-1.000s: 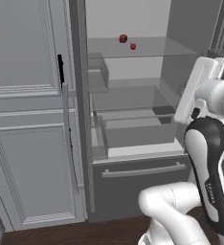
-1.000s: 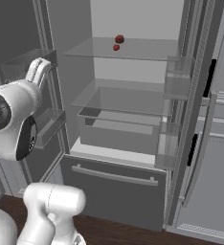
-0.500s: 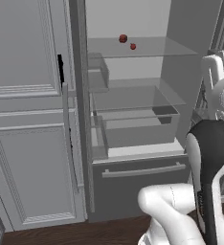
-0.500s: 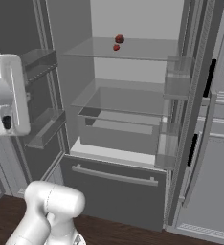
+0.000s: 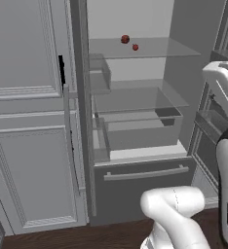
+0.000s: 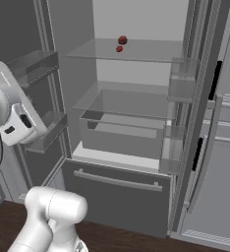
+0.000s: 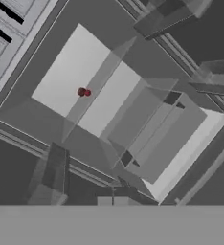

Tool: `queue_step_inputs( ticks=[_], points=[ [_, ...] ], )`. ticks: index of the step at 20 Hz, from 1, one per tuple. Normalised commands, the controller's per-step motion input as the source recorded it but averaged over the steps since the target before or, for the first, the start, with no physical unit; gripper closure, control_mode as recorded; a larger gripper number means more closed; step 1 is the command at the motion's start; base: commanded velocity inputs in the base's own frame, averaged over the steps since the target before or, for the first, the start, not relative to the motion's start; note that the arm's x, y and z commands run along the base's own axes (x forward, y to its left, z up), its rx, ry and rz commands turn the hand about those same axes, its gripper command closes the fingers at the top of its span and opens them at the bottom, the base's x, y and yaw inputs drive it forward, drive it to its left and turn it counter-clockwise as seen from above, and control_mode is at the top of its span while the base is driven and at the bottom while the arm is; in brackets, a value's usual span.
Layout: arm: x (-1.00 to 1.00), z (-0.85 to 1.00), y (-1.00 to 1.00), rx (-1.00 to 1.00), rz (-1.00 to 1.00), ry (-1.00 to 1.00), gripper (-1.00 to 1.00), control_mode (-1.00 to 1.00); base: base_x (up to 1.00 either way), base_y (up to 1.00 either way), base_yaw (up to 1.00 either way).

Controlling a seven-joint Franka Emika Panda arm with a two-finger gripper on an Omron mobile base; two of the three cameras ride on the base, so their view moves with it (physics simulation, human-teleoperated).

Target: Take the strawberry from the fridge and place it on top of the pancake, located on the dining counter.

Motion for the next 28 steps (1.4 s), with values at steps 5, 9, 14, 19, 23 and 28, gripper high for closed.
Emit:
queue_step_inputs(
  ticks=[5, 9, 14, 19, 23, 28],
  points=[
    [0.00, -0.06, 0.24, -0.63, 0.17, 0.06, 1.00, -1.00, 0.00, 0.00, 0.00],
    [0.25, 0.00, 0.11, -0.41, -0.05, 0.46, 1.00, -1.00, 0.00, 0.00, 0.00],
    [0.21, -0.33, 0.00, -0.05, 0.02, 0.19, 1.00, -1.00, 0.00, 0.00, 0.00],
    [0.00, -0.30, 0.00, 0.00, 0.21, 0.01, 1.00, -1.00, 0.00, 0.00, 0.00],
    [0.01, -0.29, 0.00, -0.01, 0.22, -0.03, 1.00, -1.00, 0.00, 0.00, 0.00],
    [-0.03, -0.01, 0.19, -0.11, 0.06, -0.11, -1.00, -1.00, 0.00, 0.00, 0.00]
  ],
)
